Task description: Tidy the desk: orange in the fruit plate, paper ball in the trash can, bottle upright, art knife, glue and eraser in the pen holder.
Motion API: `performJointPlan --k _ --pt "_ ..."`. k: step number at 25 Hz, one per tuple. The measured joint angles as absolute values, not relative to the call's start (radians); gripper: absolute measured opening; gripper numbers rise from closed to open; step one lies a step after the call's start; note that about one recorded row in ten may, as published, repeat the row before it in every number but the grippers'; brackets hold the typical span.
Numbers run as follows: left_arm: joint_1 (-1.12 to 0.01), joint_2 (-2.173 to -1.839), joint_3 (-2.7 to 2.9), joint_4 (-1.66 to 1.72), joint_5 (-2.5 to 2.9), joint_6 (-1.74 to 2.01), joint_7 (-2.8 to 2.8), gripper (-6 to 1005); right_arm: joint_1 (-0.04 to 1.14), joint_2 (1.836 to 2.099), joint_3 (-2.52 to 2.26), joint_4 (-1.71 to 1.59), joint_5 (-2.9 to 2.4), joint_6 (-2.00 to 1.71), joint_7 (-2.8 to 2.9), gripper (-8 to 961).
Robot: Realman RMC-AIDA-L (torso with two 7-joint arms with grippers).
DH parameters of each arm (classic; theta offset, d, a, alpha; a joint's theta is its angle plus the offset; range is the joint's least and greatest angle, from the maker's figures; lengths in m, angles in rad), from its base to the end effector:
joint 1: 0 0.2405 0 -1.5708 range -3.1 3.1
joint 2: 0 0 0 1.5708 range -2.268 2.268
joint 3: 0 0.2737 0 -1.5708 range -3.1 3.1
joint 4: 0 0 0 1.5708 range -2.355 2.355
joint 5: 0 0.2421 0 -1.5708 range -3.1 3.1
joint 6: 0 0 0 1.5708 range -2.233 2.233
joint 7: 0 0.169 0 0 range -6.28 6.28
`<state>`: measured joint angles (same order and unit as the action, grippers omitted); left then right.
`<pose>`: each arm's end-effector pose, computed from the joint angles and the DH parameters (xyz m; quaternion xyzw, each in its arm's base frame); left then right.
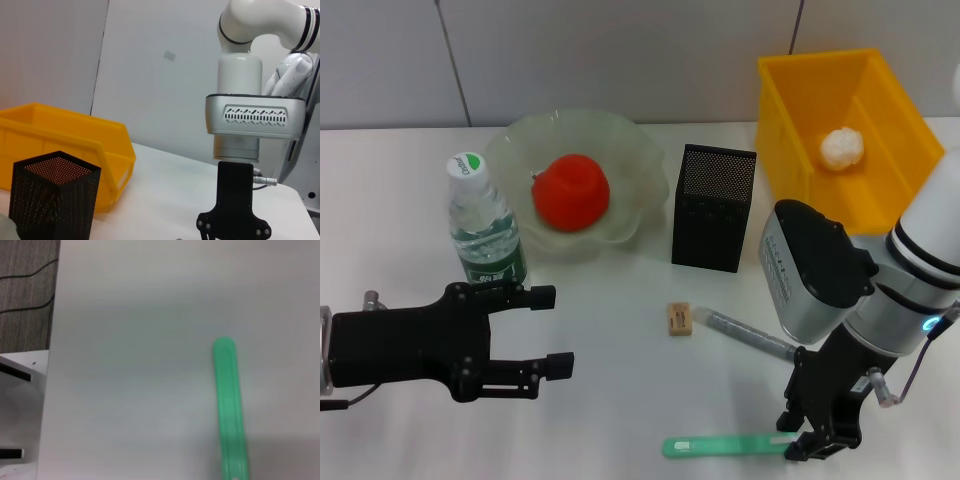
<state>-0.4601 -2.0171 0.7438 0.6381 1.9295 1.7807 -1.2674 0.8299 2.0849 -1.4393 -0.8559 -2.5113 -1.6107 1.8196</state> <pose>-0.2911 0.3293 -0.0079 -0.9473 -0.1519 -0.2752 0.0619 0.2089 0.3775 -0.0965 0.9637 -0.0304 0.2502 0.0885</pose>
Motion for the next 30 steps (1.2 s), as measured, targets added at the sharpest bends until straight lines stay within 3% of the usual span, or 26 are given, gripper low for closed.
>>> performJointPlan --k 30 --pt "-0.463 -2.014 0.733 0.643 1.928 1.781 -1.263 862 0.828 2.087 -1.501 -0.857 -2.497 -1.578 1.822 193"
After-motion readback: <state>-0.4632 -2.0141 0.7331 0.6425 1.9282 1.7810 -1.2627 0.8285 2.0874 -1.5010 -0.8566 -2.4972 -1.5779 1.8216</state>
